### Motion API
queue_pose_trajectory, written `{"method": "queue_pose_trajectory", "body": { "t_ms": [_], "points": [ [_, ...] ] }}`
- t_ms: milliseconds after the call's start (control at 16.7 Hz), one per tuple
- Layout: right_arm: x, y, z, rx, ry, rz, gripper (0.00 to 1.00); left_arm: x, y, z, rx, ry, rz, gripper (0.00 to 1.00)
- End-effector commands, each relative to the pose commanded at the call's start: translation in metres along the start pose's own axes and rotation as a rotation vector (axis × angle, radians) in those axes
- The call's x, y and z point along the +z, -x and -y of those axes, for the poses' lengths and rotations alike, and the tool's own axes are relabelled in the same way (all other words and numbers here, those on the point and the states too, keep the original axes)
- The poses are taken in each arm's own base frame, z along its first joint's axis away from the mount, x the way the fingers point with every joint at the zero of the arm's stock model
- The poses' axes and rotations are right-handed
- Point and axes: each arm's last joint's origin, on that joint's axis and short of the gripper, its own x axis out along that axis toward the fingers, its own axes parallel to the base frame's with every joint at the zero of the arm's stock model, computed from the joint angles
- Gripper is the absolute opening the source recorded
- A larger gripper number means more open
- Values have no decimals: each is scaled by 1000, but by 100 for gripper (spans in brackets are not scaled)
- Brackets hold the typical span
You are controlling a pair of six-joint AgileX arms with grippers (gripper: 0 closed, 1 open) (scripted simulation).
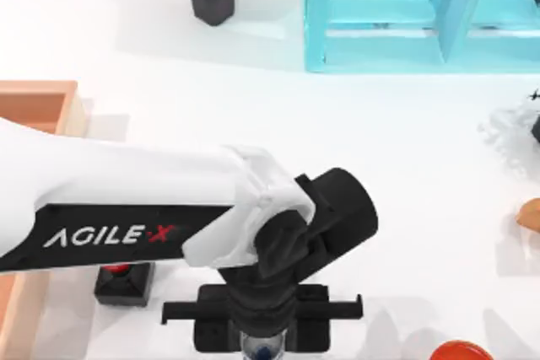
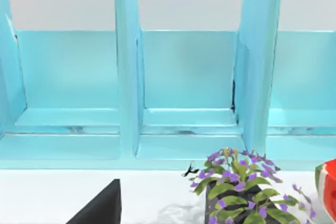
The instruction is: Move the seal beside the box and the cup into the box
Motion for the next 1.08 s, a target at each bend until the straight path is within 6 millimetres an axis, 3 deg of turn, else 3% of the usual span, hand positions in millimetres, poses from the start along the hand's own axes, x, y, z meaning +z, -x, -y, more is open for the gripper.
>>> {"method": "queue_pose_trajectory", "body": {
  "t_ms": [120,180,720,840,1080],
  "points": [
    [0,0,0,0,0,0,100,0,0,0,0,0,0,2],
    [0,0,0,0,0,0,100,0,0,0,0,0,0,0],
    [0,0,0,0,0,0,100,1,2,-1,-2,0,1,0],
    [0,0,0,0,0,0,100,6,12,-11,-1,9,1,0],
    [0,0,0,0,0,0,100,8,52,-46,-2,0,1,0]
  ]
}}
